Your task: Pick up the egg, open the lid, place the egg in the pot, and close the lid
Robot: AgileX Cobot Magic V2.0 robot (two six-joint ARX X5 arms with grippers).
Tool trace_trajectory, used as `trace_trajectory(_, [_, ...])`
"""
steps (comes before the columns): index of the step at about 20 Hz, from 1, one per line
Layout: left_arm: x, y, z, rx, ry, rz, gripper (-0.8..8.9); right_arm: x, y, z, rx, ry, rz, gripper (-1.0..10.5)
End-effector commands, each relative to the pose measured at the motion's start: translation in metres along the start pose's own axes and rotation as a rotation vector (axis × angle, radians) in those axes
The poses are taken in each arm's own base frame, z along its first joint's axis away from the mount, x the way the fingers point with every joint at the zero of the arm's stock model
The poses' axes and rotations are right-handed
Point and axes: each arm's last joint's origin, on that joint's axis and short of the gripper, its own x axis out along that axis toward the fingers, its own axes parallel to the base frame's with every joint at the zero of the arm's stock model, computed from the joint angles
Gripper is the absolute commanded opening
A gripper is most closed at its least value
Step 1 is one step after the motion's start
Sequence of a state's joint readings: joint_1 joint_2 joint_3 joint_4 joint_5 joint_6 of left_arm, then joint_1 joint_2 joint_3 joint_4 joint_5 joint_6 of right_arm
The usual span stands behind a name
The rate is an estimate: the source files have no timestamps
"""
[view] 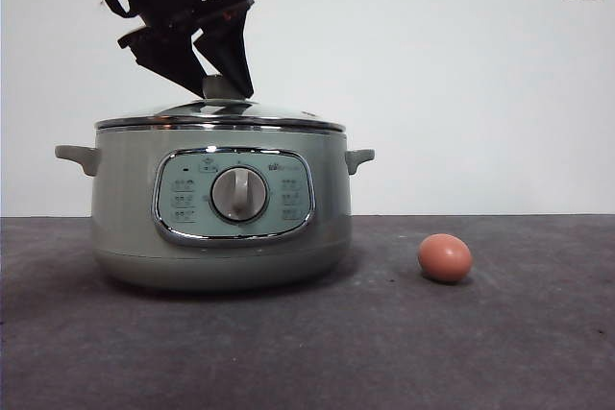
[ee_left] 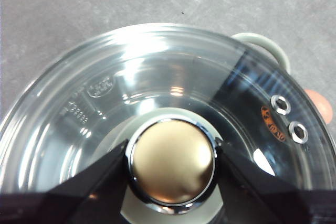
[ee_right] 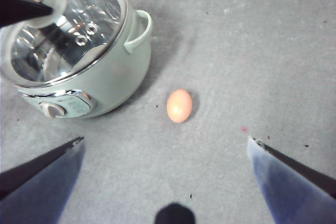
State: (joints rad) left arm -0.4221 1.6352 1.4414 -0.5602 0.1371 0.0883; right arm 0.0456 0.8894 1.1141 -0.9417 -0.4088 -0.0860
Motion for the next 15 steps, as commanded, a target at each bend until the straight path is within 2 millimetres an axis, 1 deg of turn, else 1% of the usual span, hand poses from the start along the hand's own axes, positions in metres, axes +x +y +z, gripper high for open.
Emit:
trace_trajectory(1, [-0.028, -0.004, 0.008, 0.003, -0.082, 0.004, -0.08, 0.002, -0.001, 0.002, 0.008, 0.002, 0.004, 5.6])
trace_trajectory(5, [-0.066, -0.008, 0.013, 0.014, -0.168, 0.013, -0.08, 0.013, -0.006, 0.004, 0.023, 0.037, 0.008, 5.6])
trace_trajectory(8, [-0.107, -0.014, 0.01, 0.02, -0.214, 0.019, -0.08, 0.032, -0.007, 0.011, 0.008, 0.063, 0.036, 5.6])
trace_trajectory(11, [-0.154, -0.016, 0.0, 0.016, -0.267, 0.047, -0.08, 0.064, -0.006, 0.018, 0.002, 0.113, 0.081, 5.6])
trace_trajectory(14, [-0.2, -0.016, -0.022, -0.012, -0.263, 0.131, -0.08, 0.109, -0.003, 0.022, -0.036, 0.182, 0.058, 5.6])
trace_trajectory(15, [-0.212, -0.016, -0.028, -0.021, -0.267, 0.156, -0.08, 0.122, -0.002, 0.022, -0.045, 0.203, 0.049, 5.6])
